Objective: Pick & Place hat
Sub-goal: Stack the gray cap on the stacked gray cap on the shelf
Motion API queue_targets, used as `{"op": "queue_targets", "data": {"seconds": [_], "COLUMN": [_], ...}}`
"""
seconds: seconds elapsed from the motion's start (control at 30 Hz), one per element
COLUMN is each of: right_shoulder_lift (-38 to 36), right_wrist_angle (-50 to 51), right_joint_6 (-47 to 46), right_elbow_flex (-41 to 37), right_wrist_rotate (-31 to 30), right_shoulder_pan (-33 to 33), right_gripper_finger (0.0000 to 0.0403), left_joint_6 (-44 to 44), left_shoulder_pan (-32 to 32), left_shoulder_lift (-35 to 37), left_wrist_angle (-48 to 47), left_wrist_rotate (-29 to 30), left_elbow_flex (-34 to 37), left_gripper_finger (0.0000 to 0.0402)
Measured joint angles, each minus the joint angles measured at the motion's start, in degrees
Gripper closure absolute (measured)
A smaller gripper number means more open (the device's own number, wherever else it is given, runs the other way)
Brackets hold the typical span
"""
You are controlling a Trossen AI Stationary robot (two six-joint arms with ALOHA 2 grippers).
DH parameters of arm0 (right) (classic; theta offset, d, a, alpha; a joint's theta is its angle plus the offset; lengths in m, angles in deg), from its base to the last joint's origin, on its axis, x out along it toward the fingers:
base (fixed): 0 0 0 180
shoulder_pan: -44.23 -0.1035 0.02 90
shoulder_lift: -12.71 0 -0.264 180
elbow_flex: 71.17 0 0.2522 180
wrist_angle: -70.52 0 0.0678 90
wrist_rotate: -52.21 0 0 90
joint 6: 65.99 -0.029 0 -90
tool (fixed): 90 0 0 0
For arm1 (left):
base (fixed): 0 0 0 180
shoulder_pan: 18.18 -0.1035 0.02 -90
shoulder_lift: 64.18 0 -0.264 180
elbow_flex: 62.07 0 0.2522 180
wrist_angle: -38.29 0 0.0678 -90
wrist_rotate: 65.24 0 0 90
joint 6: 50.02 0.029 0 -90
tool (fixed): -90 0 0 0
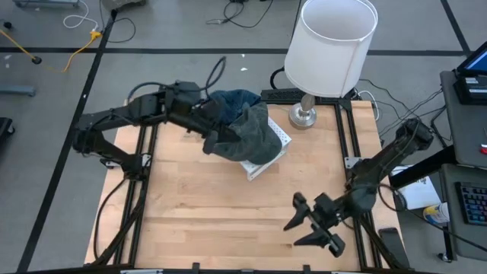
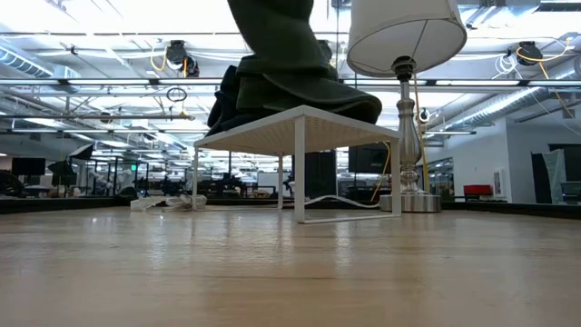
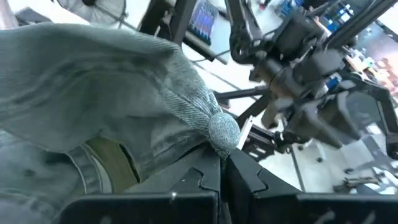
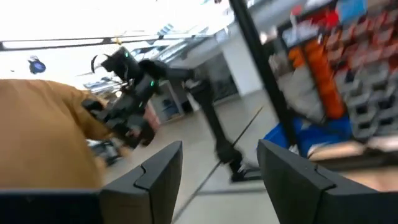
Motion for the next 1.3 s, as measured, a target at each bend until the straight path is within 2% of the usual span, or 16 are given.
{"op": "queue_targets", "data": {"seconds": [0.2, 0.37, 0.43, 0.57, 0.8, 1.07, 1.3], "right_shoulder_lift": [-3.2, -3.6, -3.6, -3.6, -3.6, -3.6, -3.6], "right_wrist_angle": [0.5, 0.7, 0.9, 1.5, 2.1, 2.1, 2.1], "right_joint_6": [10.3, 13.2, 13.2, 13.2, 13.6, 13.8, 14.9], "right_elbow_flex": [0.0, 0.0, 0.0, 0.0, 0.0, 0.0, 0.0], "right_wrist_rotate": [-1.4, -1.4, -1.4, -1.3, -1.3, -1.3, -1.3], "right_shoulder_pan": [0.7, 1.7, 2.2, 2.7, 3.4, 3.7, 4.5], "right_gripper_finger": [0.0202, 0.0202, 0.0202, 0.0202, 0.0202, 0.0202, 0.0202], "left_joint_6": [1.0, -0.4, -0.6, 0.6, 6.1, 14.8, 19.5], "left_shoulder_pan": [-3.2, -4.7, -5.3, -6.8, -10.4, -12.8, -13.0], "left_shoulder_lift": [-5.0, -7.9, -8.2, -8.3, -8.3, -8.2, -8.2], "left_wrist_angle": [6.0, 15.2, 16.0, 14.0, 12.7, -1.4, -3.0], "left_wrist_rotate": [-7.1, -14.6, -17.2, -17.7, -13.0, -6.6, 4.1], "left_elbow_flex": [0.0, 0.1, 0.1, 0.1, 0.1, 0.1, 0.1], "left_gripper_finger": [0.0399, 0.0399, 0.0399, 0.0399, 0.0399, 0.0399, 0.0399]}}
